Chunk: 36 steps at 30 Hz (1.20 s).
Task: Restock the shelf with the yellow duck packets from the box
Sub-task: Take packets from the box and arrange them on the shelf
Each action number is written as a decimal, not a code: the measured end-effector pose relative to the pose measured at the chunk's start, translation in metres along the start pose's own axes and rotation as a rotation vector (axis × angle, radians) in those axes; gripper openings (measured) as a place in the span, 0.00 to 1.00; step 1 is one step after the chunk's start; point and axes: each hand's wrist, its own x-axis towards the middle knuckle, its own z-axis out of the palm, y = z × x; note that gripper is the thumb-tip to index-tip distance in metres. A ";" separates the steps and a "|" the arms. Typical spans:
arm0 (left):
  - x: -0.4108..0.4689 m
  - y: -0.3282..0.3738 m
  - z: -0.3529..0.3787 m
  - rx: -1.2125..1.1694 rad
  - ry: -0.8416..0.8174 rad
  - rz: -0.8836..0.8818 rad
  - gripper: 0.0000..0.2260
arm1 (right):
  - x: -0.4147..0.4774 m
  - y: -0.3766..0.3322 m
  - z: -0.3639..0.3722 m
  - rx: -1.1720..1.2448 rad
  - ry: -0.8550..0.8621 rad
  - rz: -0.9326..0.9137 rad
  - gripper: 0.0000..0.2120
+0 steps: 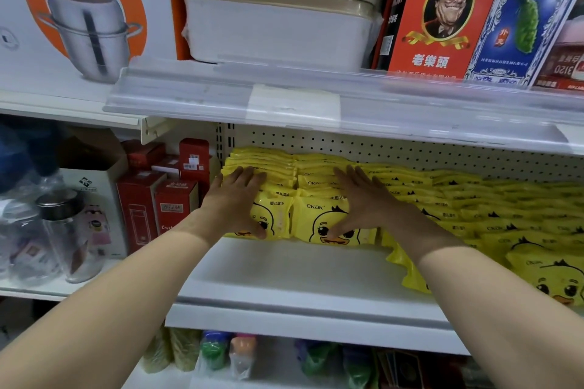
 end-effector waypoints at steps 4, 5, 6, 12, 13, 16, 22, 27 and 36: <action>0.000 0.000 -0.002 -0.004 -0.015 0.000 0.59 | 0.002 0.003 0.001 0.006 -0.031 -0.007 0.70; 0.000 0.000 -0.002 -0.003 -0.016 -0.001 0.59 | 0.003 0.003 0.001 0.005 -0.029 -0.017 0.70; 0.000 0.001 -0.003 0.002 -0.017 -0.001 0.59 | 0.003 0.003 0.001 0.002 -0.025 -0.027 0.70; -0.003 0.007 -0.003 0.078 0.008 -0.039 0.58 | 0.005 0.004 0.000 -0.027 -0.015 -0.088 0.70; -0.004 0.008 -0.003 0.080 0.016 -0.051 0.58 | 0.005 0.004 0.000 -0.029 -0.017 -0.096 0.69; -0.009 0.014 -0.003 0.076 0.039 -0.095 0.59 | 0.004 0.005 -0.002 -0.050 -0.013 -0.109 0.69; -0.026 0.032 -0.007 0.109 0.073 -0.151 0.58 | -0.009 0.008 -0.004 0.024 0.057 -0.133 0.68; -0.036 0.055 -0.017 0.029 0.075 -0.140 0.58 | -0.057 0.035 -0.026 0.097 0.158 -0.097 0.62; -0.038 0.176 -0.017 -0.155 0.120 0.158 0.55 | -0.142 0.107 -0.021 0.006 0.063 0.160 0.60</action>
